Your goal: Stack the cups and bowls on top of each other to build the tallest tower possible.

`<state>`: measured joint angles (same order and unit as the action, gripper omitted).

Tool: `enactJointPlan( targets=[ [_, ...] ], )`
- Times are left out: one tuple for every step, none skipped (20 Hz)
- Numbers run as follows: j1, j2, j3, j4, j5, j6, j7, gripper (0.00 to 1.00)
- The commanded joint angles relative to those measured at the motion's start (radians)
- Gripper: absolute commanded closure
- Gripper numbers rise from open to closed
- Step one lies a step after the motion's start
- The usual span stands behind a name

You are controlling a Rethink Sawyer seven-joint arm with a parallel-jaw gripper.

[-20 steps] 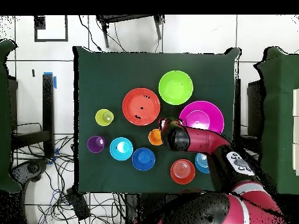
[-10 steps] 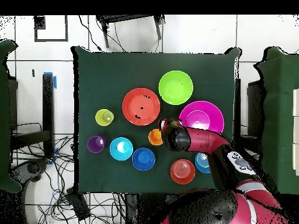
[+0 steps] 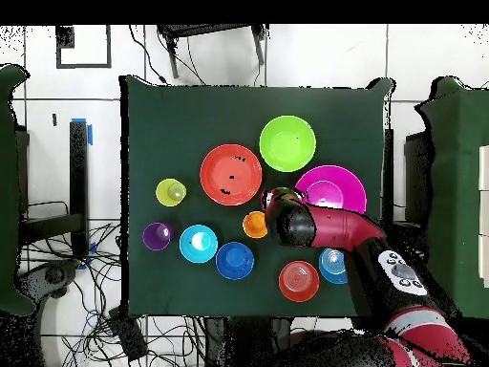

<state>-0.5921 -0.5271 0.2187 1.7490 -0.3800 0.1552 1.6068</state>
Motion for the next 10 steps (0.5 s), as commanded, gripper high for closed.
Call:
enactJointPlan(
  targets=[
    [0.025, -0.097, 0.082, 0.053, -0.012, 0.159, 0.003, 0.00],
    [0.024, -0.106, 0.083, 0.058, -0.010, 0.165, 0.003, 0.00],
    [0.022, -0.113, 0.084, 0.064, -0.009, 0.167, 0.003, 0.00],
    [0.022, -0.120, 0.084, 0.069, -0.009, 0.172, 0.003, 0.00],
    [0.022, -0.124, 0.087, 0.064, -0.005, 0.185, 0.000, 0.00],
    [0.019, -0.127, 0.090, 0.066, -0.005, 0.188, -0.002, 0.00],
    [0.013, -0.129, 0.093, 0.072, -0.007, 0.187, -0.002, 0.00],
    [0.011, -0.129, 0.094, 0.072, -0.009, 0.188, -0.004, 0.00],
    [0.008, -0.128, 0.097, 0.071, -0.010, 0.189, -0.004, 0.00],
    [0.006, -0.126, 0.098, 0.072, -0.013, 0.182, -0.003, 0.00]
  ],
)
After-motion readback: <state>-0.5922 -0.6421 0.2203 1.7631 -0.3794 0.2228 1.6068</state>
